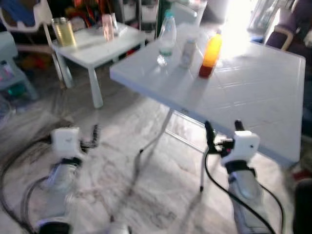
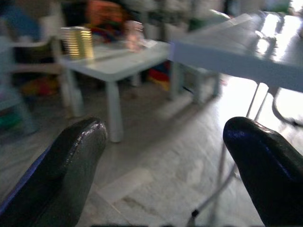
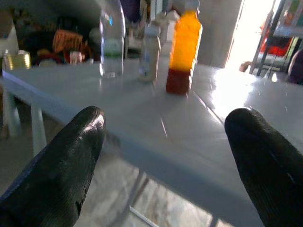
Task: Restocking fridge
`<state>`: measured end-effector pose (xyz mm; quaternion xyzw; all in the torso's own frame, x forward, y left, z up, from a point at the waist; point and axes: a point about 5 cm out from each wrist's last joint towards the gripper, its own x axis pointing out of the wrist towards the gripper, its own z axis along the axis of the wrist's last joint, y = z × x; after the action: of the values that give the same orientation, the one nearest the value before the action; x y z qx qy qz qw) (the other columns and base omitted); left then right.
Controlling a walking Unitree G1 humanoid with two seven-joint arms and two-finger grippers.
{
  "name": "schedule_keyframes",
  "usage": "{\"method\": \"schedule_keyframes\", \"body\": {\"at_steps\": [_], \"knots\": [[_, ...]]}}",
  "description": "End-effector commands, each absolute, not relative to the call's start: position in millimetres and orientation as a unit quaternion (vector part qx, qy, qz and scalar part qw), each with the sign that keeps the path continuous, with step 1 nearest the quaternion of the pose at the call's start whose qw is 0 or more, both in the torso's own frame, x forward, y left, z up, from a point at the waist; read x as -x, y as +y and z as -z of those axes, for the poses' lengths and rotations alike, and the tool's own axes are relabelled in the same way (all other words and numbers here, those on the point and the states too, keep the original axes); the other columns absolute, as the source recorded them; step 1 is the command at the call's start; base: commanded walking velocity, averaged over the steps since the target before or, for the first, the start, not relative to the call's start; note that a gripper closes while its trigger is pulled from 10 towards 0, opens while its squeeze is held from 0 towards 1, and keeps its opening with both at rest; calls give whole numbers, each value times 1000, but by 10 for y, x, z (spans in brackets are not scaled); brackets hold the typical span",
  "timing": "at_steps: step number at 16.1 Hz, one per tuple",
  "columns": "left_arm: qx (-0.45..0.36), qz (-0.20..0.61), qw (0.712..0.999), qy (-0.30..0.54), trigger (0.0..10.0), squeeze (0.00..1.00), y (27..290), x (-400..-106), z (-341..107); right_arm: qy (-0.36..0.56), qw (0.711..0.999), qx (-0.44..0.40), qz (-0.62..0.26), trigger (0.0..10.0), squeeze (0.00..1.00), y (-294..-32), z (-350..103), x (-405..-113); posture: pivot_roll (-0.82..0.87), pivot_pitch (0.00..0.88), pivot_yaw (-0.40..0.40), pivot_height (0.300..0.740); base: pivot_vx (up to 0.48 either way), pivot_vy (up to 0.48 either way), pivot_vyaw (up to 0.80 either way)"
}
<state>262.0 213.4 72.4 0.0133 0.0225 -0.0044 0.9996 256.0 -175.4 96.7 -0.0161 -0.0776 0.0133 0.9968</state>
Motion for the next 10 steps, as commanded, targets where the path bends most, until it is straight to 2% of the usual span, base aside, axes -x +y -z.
{"method": "schedule_keyframes", "body": {"at_steps": [1, 2, 4, 10], "knots": [[-15, 71, 997, 13, 10000, 0, 1871, -2664, -804, -73, 997, 23, -1, 10000, 0, -1845, -976, -2547, 29, 12, -47, 740, 251, 240, -444], [-11, 73, 997, 12, 10000, 0, 1878, -2663, -830, -74, 997, 24, -4, 10000, 0, -1832, -995, -2556, 33, 19, -51, 740, 0, 240, 0], [-11, 70, 997, 10, 10000, 0, 1904, -2658, -856, -72, 997, 23, -6, 10000, 0, -1818, -995, -2553, 36, 23, -52, 740, 292, 328, 0], [-3, 67, 998, 14, 10000, 0, 1851, -2627, -834, -70, 997, 22, -24, 10000, 0, -1696, -967, -2566, 43, 31, -50, 740, 391, 275, -695]]}}
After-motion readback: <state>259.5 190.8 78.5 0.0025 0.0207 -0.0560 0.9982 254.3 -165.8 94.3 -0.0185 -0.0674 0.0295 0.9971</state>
